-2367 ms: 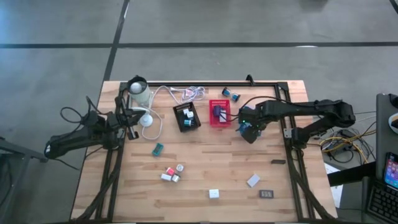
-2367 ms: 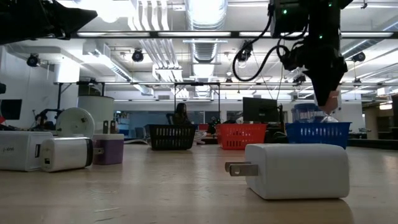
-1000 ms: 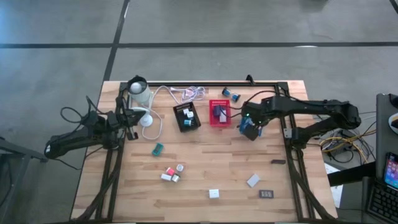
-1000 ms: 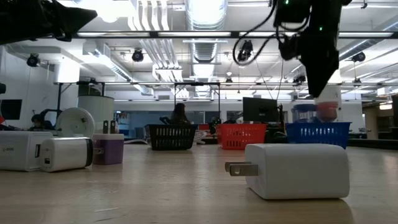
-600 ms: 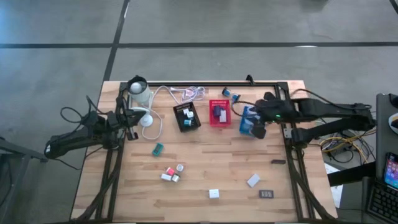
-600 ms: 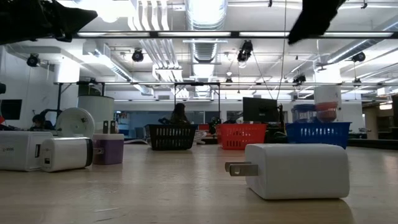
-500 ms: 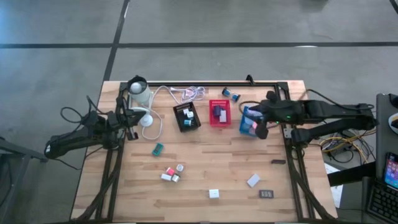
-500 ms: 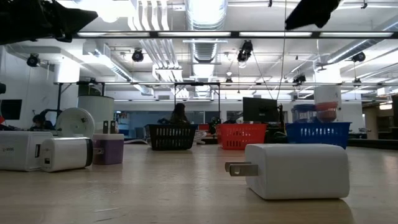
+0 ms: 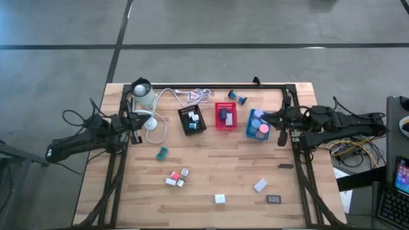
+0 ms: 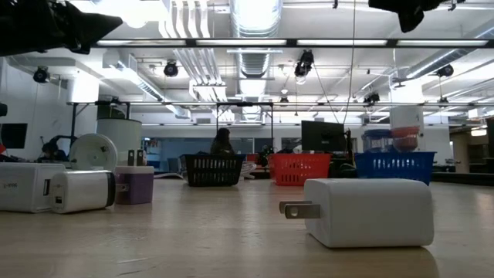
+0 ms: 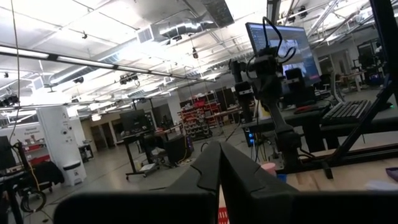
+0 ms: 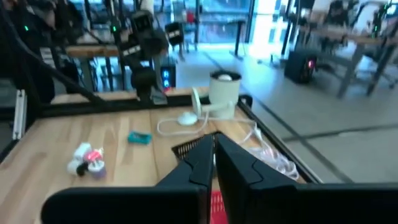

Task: Pick & Place Office items
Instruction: Put the light blue digital clock into the red bin

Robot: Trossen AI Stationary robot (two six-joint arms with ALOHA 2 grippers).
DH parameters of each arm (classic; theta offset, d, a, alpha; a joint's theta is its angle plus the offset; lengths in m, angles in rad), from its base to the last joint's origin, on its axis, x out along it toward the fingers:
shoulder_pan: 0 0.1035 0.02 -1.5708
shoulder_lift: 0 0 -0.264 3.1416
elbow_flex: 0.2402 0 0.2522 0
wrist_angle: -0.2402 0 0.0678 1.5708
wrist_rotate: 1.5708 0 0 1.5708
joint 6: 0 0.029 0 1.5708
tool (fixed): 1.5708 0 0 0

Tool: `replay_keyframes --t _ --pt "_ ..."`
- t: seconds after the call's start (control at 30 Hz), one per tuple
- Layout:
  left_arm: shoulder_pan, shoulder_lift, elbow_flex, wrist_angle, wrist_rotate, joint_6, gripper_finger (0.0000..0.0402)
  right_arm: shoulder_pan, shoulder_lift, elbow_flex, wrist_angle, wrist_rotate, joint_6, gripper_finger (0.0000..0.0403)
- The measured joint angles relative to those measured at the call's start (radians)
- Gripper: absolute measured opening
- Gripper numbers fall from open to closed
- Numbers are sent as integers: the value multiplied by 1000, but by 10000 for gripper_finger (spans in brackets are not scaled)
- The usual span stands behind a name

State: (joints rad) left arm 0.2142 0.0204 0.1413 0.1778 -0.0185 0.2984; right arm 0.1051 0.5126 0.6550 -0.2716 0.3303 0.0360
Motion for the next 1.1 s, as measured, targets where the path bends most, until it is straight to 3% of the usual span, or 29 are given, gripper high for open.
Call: replay_keyframes --t 0.37,0.8,1.1 --pt "0 0 0 -2 -1 10 11 0 -233 -247 207 -90 -97 11" --pt "0 0 2 0 -2 8 12 0 -506 -389 210 -122 -96 11" --pt "0 12 -8 -20 -2 55 12 0 -499 -479 296 -133 -173 11"
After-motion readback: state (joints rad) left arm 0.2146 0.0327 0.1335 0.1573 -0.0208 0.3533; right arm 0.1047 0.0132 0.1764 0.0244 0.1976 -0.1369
